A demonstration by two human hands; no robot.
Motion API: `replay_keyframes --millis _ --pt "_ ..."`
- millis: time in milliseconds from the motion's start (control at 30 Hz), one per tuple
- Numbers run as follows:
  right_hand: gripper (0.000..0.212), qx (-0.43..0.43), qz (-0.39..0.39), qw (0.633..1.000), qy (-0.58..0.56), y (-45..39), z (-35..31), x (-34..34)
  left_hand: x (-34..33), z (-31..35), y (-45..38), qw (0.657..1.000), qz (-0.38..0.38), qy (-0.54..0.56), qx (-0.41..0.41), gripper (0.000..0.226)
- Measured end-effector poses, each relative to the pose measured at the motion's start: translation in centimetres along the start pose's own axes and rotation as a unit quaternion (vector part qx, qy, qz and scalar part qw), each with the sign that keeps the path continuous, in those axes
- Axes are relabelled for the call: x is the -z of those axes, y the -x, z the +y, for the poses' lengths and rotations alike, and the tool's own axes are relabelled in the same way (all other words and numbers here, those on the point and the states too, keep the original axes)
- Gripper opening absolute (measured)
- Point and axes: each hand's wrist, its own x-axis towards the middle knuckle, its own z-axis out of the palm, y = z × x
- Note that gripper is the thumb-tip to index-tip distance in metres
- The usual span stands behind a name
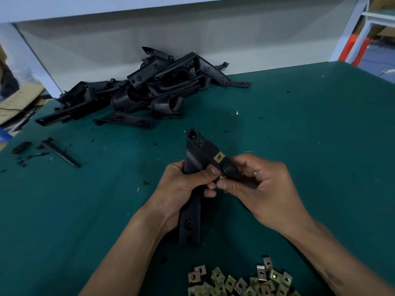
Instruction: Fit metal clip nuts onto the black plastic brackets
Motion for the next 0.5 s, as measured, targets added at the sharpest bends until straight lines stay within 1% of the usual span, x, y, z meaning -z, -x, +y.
replay_keyframes --millis 100,167,233,267,300,400,433,467,500 --pt "0.017 0.049 0.011 0.998 0.036 0.0 0.0 -0.1 0.2 0.0 0.0 1.000 -0.014 -0.006 -0.001 0.005" --pt "0.015 0.068 0.041 0.995 0.064 -0.1 -0.1 -0.1 0.3 0.0 -0.1 1.000 -0.019 0.002 0.001 0.007" --pt "0.015 0.061 0.065 0.992 0.086 -0.1 -0.3 0.3 0.5 0.0 -0.1 1.000 -0.020 0.023 0.003 0.009" --pt "0.016 0.049 0.058 0.993 0.092 -0.1 -0.4 0.8 0.5 0.0 -0.2 0.999 -0.020 0.035 0.001 0.008" --pt "0.017 0.030 0.029 0.994 0.099 -0.1 -0.5 1.5 0.6 0.0 -0.3 0.999 -0.021 0.048 -0.002 0.008" --pt "0.012 -0.023 -0.118 0.983 0.140 0.3 -0.6 3.1 1.0 0.1 -0.5 0.997 -0.034 0.069 -0.008 0.009" --pt "0.010 -0.028 -0.141 0.979 0.142 0.3 -0.5 3.2 1.1 0.1 -0.5 0.997 -0.042 0.067 -0.007 0.008" --pt "0.008 -0.026 -0.139 0.981 0.132 0.3 -0.5 3.0 1.1 0.0 -0.5 0.997 -0.050 0.063 -0.005 0.007" --pt "0.006 -0.023 -0.117 0.987 0.111 0.3 -0.4 2.6 1.1 0.0 -0.5 0.997 -0.057 0.058 -0.004 0.006"
